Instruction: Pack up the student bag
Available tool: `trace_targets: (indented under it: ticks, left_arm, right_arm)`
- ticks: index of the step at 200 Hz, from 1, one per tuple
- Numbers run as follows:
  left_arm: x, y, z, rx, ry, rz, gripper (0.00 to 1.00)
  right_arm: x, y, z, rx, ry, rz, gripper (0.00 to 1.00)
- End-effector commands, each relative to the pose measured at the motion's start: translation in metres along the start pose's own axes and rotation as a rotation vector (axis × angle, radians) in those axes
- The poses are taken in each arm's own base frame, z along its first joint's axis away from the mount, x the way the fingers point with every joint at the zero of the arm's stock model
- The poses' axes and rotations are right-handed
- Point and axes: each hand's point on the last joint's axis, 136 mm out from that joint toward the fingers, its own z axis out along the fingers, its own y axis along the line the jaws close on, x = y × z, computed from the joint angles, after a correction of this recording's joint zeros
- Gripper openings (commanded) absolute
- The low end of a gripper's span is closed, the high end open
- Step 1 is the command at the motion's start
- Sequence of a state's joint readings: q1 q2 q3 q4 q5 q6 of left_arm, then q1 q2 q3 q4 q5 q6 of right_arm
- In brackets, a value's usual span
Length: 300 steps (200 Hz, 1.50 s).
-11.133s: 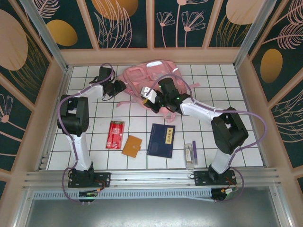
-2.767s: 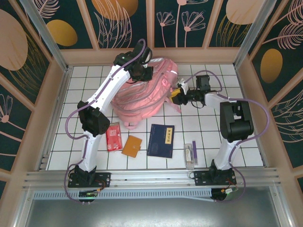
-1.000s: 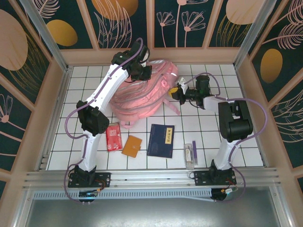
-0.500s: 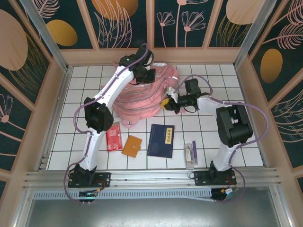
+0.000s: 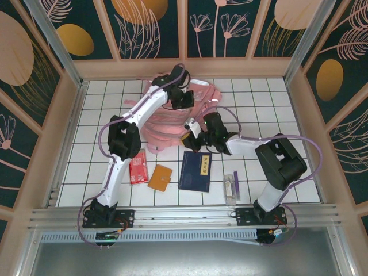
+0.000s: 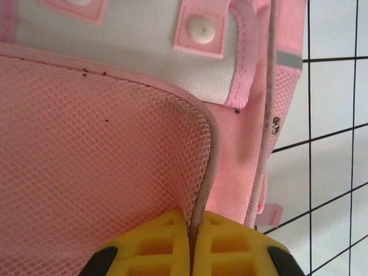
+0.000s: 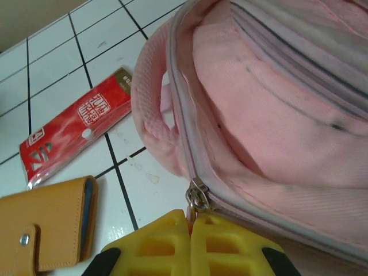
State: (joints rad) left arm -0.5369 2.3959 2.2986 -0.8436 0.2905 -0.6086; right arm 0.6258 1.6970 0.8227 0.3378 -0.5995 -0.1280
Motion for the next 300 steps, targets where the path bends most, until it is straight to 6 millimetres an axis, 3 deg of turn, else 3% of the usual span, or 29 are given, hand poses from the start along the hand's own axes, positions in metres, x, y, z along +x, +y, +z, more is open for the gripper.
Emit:
trace_targets:
  ticks: [1,17,24,51,73,85,111,114,123,147,171,202,228,240,259,286,300]
  left_arm:
    - [-0.033,-0.035,0.004,0.160,-0.134,0.047,0.05]
    - [-0.030,-0.038,-0.016,0.160,-0.125,0.097,0.29]
    - [-0.029,-0.033,-0.027,0.130,-0.130,0.108,0.37]
    - [-0.006,-0.002,-0.071,-0.003,-0.127,0.111,0.45]
    - [0.028,0.020,-0.097,-0.042,-0.141,0.080,0.48]
    - [0.052,0.027,-0.101,-0.009,-0.131,0.028,0.48]
    - [0.112,0.024,-0.083,0.061,-0.057,0.003,0.50]
    - [0.113,0.018,-0.090,0.071,-0.075,0.018,0.50]
    - [0.122,0.016,-0.086,0.044,-0.078,0.038,0.51]
    - [0.142,0.023,-0.068,-0.011,-0.056,0.025,0.53]
    - [0.156,0.025,-0.059,0.002,-0.045,0.005,0.53]
    - [0.171,0.025,-0.050,0.006,-0.021,-0.008,0.53]
    - [0.171,0.034,-0.045,-0.039,-0.031,-0.019,0.54]
    - [0.165,0.037,-0.045,-0.065,-0.065,-0.023,0.54]
    - [0.163,0.050,-0.027,-0.125,-0.061,-0.041,0.53]
    - [0.161,0.062,-0.014,-0.184,-0.072,-0.076,0.48]
    - [0.164,0.066,-0.009,-0.185,-0.069,-0.090,0.48]
  right_arm:
    - [-0.043,0.032,-0.001,-0.087,-0.189,0.166,0.07]
    - [-0.043,0.036,-0.006,-0.118,-0.221,0.294,0.28]
    - [-0.044,0.041,-0.010,-0.147,-0.234,0.327,0.33]
    - [-0.038,0.040,-0.029,-0.107,-0.236,0.513,0.46]
    - [-0.032,0.019,-0.040,0.076,-0.172,0.669,0.52]
    - [-0.025,-0.001,-0.047,0.226,-0.120,0.750,0.52]
    - [-0.006,-0.039,-0.069,0.467,-0.085,0.963,0.53]
    - [-0.005,-0.043,-0.071,0.478,-0.086,0.990,0.53]
    - [0.002,-0.051,-0.072,0.488,-0.078,1.075,0.53]
    - [0.018,-0.054,-0.052,0.420,0.004,1.230,0.53]
    - [0.014,-0.053,-0.031,0.344,0.046,1.291,0.53]
    - [0.003,-0.062,-0.016,0.321,0.028,1.358,0.53]
    - [-0.013,-0.054,-0.004,0.202,0.017,1.415,0.50]
    - [-0.013,-0.053,-0.001,0.186,0.027,1.430,0.45]
    - [-0.006,-0.051,0.004,0.186,0.056,1.443,0.37]
    - [-0.003,-0.049,0.003,0.204,0.061,1.424,0.17]
    - [-0.006,-0.051,0.000,0.215,0.051,1.408,0.11]
